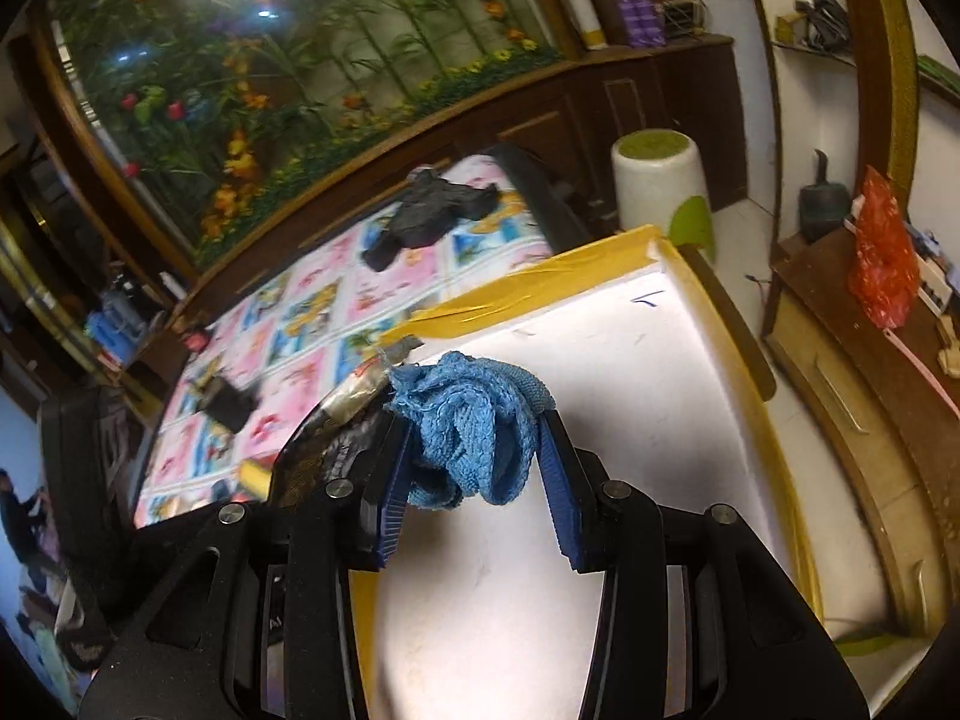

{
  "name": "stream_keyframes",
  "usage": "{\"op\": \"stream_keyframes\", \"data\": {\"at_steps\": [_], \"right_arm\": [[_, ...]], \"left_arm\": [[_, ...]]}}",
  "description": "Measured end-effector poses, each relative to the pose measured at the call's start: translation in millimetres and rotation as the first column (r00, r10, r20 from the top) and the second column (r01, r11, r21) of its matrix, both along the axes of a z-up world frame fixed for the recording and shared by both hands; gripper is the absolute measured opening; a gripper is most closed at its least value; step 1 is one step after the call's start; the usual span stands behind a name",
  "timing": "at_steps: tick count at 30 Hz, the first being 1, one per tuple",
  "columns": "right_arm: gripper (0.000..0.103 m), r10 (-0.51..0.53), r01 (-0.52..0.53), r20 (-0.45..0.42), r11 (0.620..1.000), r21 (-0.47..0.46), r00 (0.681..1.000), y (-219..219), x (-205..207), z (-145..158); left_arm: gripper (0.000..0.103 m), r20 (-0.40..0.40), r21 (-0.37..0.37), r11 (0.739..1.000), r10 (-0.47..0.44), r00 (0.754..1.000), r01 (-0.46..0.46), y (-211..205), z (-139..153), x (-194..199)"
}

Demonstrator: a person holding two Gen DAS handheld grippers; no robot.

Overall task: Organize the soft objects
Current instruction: 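Carry the black bag into the tray with the left tool while the right tool carries the blue cloth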

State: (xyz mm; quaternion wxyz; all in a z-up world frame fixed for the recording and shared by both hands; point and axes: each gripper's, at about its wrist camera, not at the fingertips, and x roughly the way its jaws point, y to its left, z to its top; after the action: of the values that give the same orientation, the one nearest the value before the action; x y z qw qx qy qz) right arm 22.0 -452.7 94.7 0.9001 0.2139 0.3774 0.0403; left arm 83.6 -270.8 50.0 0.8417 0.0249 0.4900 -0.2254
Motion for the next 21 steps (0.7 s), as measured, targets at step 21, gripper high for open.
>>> {"op": "stream_keyframes", "data": {"at_steps": [21], "right_arm": [[0.045, -0.064, 0.057, -0.15, 0.997, -0.045, 0.987, -25, 77, -52]], "left_arm": [[0.052, -0.01, -0.059, 0.998, 0.022, 1.0, -0.023, -25, -7, 26]]}}
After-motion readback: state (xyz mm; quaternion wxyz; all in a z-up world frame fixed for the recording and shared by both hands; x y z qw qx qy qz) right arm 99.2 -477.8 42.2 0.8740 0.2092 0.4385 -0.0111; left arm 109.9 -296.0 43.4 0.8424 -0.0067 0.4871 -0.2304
